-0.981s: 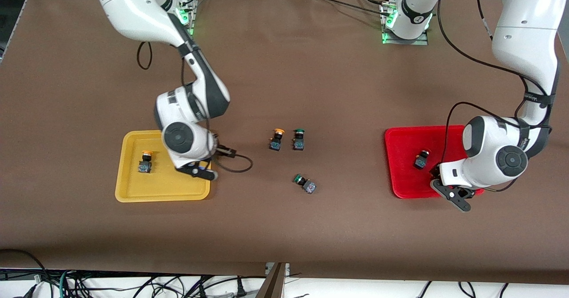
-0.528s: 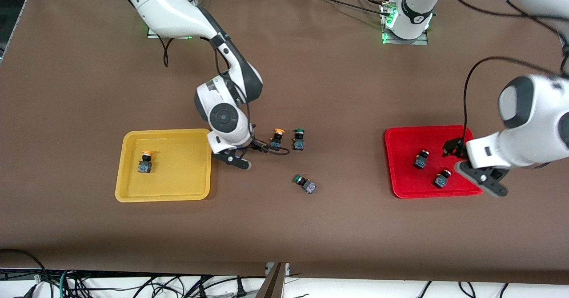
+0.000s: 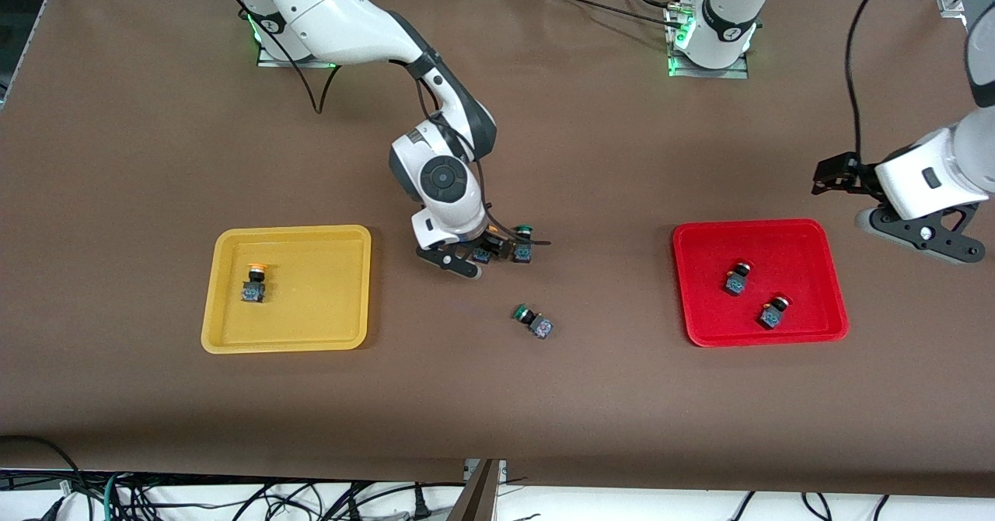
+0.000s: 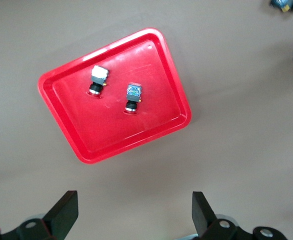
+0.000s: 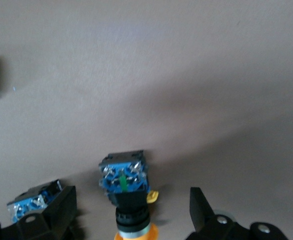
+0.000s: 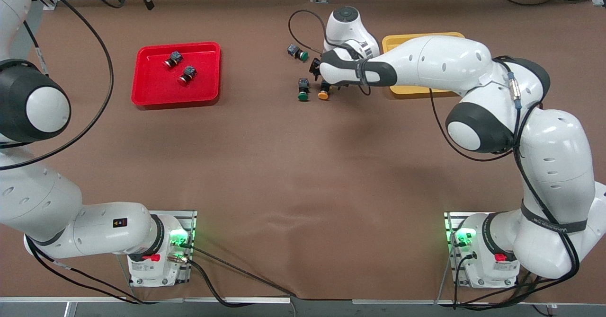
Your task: Place red and yellow buttons in trays
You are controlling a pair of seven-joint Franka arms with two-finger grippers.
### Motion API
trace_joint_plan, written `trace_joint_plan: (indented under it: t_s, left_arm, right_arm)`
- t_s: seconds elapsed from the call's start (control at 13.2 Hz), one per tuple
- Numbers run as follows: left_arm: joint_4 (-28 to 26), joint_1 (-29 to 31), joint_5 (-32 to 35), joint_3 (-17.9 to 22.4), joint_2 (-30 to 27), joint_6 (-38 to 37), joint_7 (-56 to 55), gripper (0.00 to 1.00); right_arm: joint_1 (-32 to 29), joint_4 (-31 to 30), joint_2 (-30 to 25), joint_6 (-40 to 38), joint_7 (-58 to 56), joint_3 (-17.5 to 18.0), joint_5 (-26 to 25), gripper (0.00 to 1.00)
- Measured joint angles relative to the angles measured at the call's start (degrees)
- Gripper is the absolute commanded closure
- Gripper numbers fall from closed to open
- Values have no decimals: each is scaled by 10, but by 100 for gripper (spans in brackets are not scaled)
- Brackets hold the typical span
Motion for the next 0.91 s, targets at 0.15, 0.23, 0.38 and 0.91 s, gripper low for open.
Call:
trace_joint_plan:
  t_s: [0.15, 0.23, 0.38, 0.91]
  left_arm:
    - [-25, -46, 6, 35, -24, 33, -104, 0]
    - [-57, -57, 7, 52, -48, 74, -132, 0]
    - [-131, -60, 7, 80, -101, 146, -141, 0]
    - [-185, -59, 0, 85, -147, 156, -129, 0]
  right_arm:
    - [4, 1, 5, 1, 1, 0, -1, 65]
    - [4, 1, 7, 2, 1, 0, -1, 88]
    - [4, 1, 10, 3, 0, 0, -1, 100]
    - [-50, 20, -20, -77, -161, -29, -3, 100]
